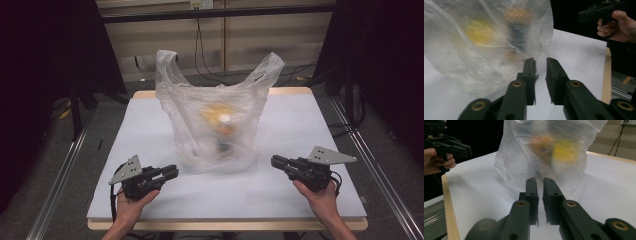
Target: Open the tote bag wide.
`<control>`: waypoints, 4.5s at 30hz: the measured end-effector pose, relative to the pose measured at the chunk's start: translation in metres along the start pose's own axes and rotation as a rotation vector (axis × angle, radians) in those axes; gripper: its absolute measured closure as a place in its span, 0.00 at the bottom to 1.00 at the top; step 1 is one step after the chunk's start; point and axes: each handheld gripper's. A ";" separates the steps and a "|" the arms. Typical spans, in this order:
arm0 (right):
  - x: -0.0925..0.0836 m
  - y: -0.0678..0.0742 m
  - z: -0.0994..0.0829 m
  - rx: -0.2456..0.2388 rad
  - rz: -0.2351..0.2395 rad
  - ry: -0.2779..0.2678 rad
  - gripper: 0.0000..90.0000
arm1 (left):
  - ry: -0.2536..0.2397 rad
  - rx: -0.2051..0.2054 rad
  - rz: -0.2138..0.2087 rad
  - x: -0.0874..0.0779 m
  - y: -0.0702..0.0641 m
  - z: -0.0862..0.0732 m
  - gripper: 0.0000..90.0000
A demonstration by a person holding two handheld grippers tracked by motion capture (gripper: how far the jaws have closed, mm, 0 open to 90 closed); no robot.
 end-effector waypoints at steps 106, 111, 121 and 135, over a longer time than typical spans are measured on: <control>0.138 -0.020 0.152 -0.013 0.005 0.128 1.00 | 0.040 0.006 -0.069 0.133 0.078 0.125 1.00; 0.139 -0.015 0.133 -0.031 0.006 0.144 1.00 | 0.057 -0.010 -0.069 0.134 0.072 0.111 1.00; 0.138 -0.017 0.109 -0.015 0.011 0.155 1.00 | 0.103 -0.020 -0.087 0.139 0.072 0.089 1.00; 0.139 -0.023 0.085 0.015 0.023 0.184 1.00 | 0.176 -0.079 -0.091 0.147 0.078 0.052 1.00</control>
Point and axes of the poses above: each handheld gripper's, and its own axes: x roughly forward along the jaws, z roughly out of its top, y roughly to its left, and after that the axes turned 9 degrees about x, right-handed
